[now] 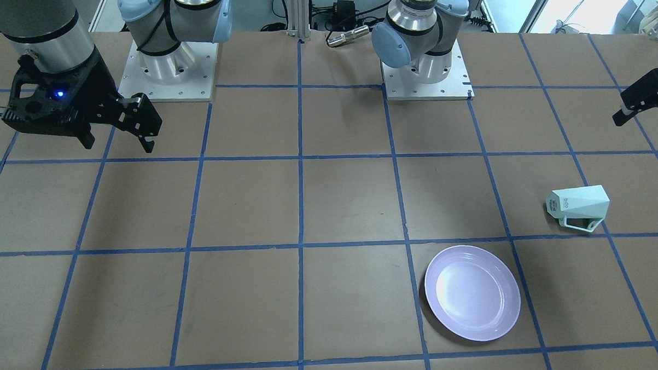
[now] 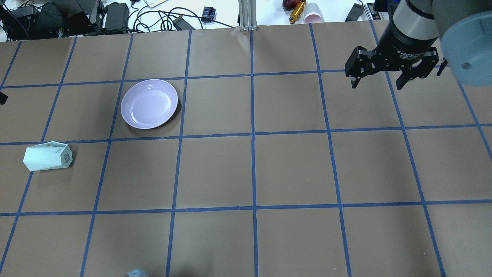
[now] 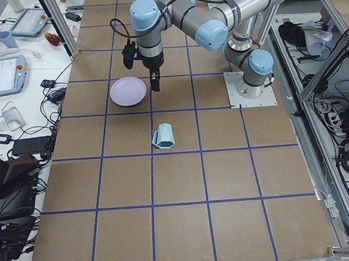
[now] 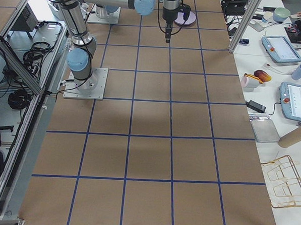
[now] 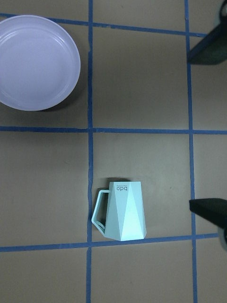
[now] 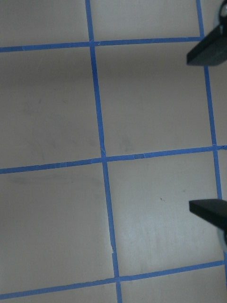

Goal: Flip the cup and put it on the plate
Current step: 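Lower the left gripper down over the mint mug lying on its side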

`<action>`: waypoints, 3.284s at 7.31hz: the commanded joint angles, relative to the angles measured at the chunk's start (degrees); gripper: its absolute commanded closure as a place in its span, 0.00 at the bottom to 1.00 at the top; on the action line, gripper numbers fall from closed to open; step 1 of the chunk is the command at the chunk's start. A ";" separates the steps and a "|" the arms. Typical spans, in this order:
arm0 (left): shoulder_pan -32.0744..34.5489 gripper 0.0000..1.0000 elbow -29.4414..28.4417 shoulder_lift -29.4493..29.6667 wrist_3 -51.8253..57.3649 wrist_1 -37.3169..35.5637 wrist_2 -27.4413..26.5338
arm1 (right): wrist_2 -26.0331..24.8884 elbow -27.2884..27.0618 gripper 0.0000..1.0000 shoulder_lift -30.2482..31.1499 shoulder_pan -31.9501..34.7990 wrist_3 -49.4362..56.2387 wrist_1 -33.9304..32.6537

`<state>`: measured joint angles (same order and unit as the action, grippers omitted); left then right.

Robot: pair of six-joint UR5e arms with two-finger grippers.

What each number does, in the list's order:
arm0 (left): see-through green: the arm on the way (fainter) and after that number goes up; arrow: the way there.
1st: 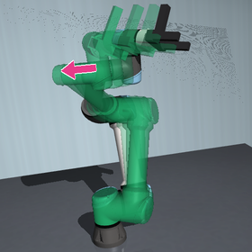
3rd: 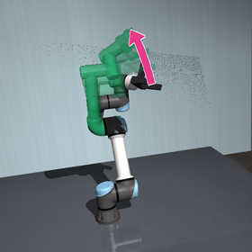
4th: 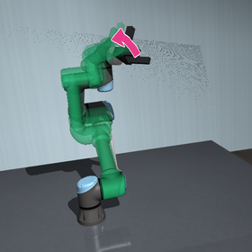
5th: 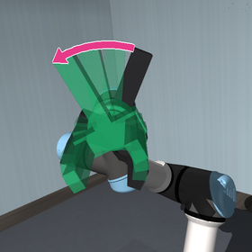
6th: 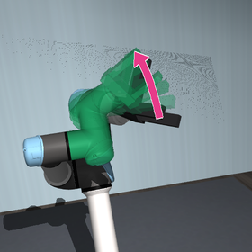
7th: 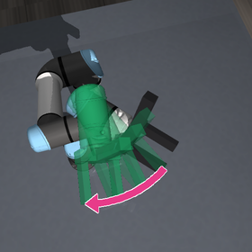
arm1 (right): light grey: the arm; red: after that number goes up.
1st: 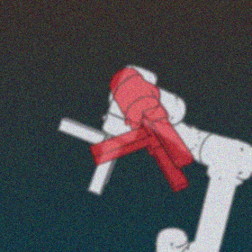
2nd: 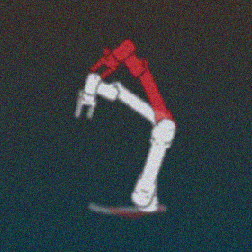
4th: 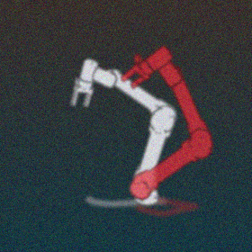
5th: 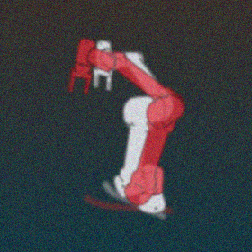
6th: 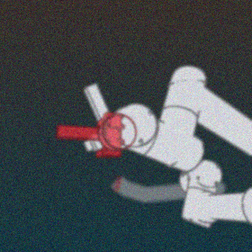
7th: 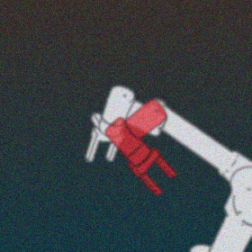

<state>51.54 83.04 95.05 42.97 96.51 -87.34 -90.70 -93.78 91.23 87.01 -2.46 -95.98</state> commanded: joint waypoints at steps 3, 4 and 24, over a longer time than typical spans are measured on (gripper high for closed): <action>-8.90 0.00 0.01 4.78 17.90 -2.98 1.91 | 0.00 0.00 0.00 -0.08 0.00 0.00 0.00; -10.39 0.00 -0.16 6.27 18.72 -3.61 2.26 | 0.00 0.00 0.00 0.00 0.00 0.00 0.00; -21.83 0.00 -3.59 33.61 23.56 5.51 24.49 | 0.00 0.00 0.00 0.00 0.00 0.00 0.00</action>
<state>29.70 79.46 127.61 66.10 100.04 -63.92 -90.71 -93.78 91.17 87.01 -2.46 -95.98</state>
